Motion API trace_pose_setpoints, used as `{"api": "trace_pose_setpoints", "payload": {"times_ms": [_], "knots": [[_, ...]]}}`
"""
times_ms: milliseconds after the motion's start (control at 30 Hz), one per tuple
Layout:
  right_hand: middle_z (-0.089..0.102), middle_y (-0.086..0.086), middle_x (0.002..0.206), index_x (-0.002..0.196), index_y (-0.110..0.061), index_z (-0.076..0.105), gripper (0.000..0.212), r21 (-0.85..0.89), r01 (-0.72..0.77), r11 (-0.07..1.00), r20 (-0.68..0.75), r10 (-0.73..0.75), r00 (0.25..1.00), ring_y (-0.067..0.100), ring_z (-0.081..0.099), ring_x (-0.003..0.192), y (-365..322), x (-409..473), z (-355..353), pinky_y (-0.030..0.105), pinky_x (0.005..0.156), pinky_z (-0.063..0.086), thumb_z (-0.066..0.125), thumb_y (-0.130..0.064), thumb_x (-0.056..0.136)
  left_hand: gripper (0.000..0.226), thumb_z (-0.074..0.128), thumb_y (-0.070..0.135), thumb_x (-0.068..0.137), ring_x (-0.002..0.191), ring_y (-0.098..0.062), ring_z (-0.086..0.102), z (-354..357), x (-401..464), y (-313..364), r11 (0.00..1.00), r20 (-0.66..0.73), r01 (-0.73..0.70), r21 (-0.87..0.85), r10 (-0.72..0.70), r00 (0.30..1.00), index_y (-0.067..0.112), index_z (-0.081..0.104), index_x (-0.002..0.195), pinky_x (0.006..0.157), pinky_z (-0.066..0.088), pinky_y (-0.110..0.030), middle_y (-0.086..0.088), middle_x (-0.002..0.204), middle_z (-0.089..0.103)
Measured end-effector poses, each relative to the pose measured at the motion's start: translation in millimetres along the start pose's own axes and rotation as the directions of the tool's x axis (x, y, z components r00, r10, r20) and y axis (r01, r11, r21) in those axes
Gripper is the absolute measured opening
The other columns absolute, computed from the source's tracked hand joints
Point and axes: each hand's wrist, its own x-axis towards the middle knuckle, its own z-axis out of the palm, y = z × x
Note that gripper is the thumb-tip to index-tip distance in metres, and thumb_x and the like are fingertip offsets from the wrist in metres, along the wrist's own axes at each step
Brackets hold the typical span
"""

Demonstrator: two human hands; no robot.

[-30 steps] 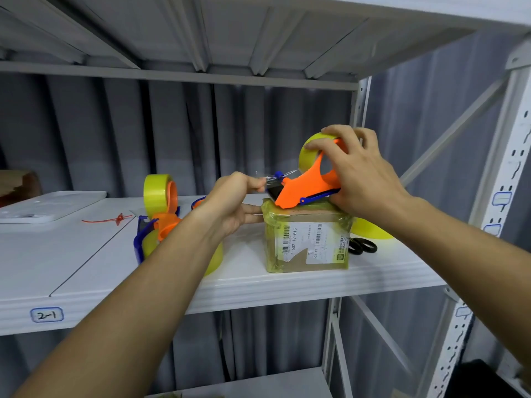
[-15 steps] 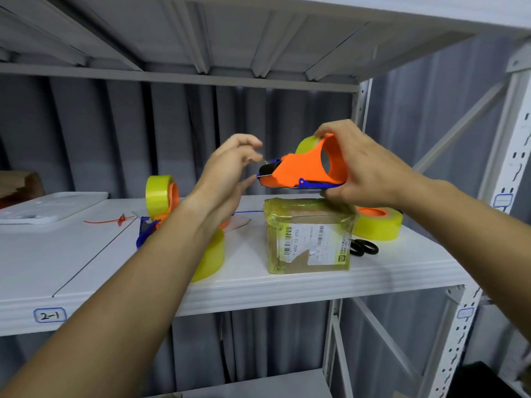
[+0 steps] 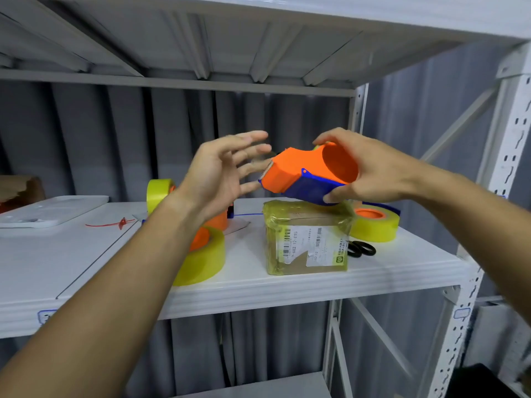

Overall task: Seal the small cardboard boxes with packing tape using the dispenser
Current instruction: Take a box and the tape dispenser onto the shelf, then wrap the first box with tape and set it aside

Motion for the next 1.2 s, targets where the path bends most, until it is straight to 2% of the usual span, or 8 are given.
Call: {"api": "trace_pose_setpoints", "payload": {"times_ms": [167,400,533,633,800,900,1000,1200], "knots": [[0.044,-0.018,0.13,0.137,-0.049,0.037,0.08,0.125,-0.064,0.99,0.085,0.054,0.995,0.012,0.051,0.111,0.0,-1.1,-2.4,0.02,0.072,0.043,0.086,-0.043,0.074,0.042,0.052,0.017,0.091,0.106,-0.022,0.067,-1.5,-1.0,-7.3,0.992,0.06,-0.04,0.121,0.033,0.998,0.005,0.064,0.128,0.085,0.054,-0.033,-0.013,0.125,0.068],[0.052,-0.025,0.125,0.131,-0.051,0.042,0.071,0.379,-0.152,0.913,0.217,0.072,0.973,0.009,0.062,0.106,-2.1,-1.7,-7.6,0.019,0.065,0.057,0.08,-0.054,0.071,0.025,0.058,0.017,0.101,0.104,-0.026,0.071,0.0,4.6,-17.8,0.982,-0.119,-0.063,0.177,0.084,0.989,-0.002,0.069,0.113,0.089,0.058,-0.035,-0.016,0.106,0.074],[0.068,-0.012,0.107,0.107,-0.035,0.052,0.043,0.507,-0.172,0.845,0.095,0.143,0.985,0.014,0.069,0.096,3.2,-0.5,-1.2,0.031,0.071,0.06,0.068,-0.06,0.076,0.022,0.06,0.024,0.1,0.097,-0.022,0.075,6.6,2.6,-19.4,0.974,-0.175,-0.059,0.22,0.099,0.979,0.008,0.073,0.106,0.072,0.058,-0.023,-0.009,0.1,0.077],[0.071,-0.009,0.1,0.099,-0.024,0.06,0.05,0.529,-0.207,0.823,0.046,0.216,0.975,0.015,0.069,0.093,4.8,-0.1,4.5,0.038,0.08,0.06,0.065,-0.069,0.077,0.024,0.065,0.027,0.096,0.093,-0.02,0.076,10.2,1.9,-19.9,0.962,-0.255,-0.019,0.272,0.091,0.963,0.008,0.073,0.109,0.062,0.056,-0.021,-0.006,0.098,0.078],[0.07,0.004,0.077,0.086,-0.011,0.068,0.059,0.613,-0.2,0.764,-0.043,0.284,0.958,0.011,0.066,0.068,0.8,6.8,9.8,0.031,0.071,0.053,0.068,-0.07,0.079,0.021,0.067,0.034,0.093,0.079,-0.008,0.065,13.6,5.5,-23.2,0.899,-0.417,0.074,0.432,0.127,0.9,0.017,0.077,0.099,0.049,0.048,-0.02,0.005,0.092,0.078],[0.074,0.003,0.08,0.088,-0.013,0.072,0.052,0.698,-0.205,0.686,-0.045,0.327,0.944,0.014,0.07,0.071,0.0,11.4,9.2,0.032,0.076,0.054,0.071,-0.064,0.081,0.017,0.065,0.031,0.093,0.078,-0.011,0.062,14.7,7.5,-26.7,0.882,-0.456,0.103,0.46,0.135,0.88,0.018,0.077,0.095,0.048,0.047,-0.021,0.001,0.094,0.076],[0.077,0.004,0.085,0.092,-0.015,0.073,0.04,0.739,-0.229,0.634,0.009,0.331,0.944,0.016,0.073,0.077,0.8,13.1,10.5,0.031,0.077,0.056,0.073,-0.054,0.082,0.019,0.063,0.029,0.094,0.07,-0.009,0.063,13.0,7.0,-26.8,0.896,-0.456,0.15,0.419,0.065,0.887,0.017,0.077,0.091,0.044,0.044,-0.018,0.008,0.069,0.067],[0.077,0.006,0.082,0.095,-0.014,0.074,0.018,0.845,-0.299,0.443,0.111,0.401,0.909,0.015,0.073,0.068,5.7,12.9,20.1,0.022,0.057,0.057,0.071,-0.028,0.085,0.017,0.06,0.013,0.09,0.057,-0.008,0.049,11.0,7.8,-34.0,0.899,-0.467,0.286,0.332,-0.107,0.878,0.014,0.077,0.089,0.044,0.039,-0.018,0.01,0.057,0.058]]}}
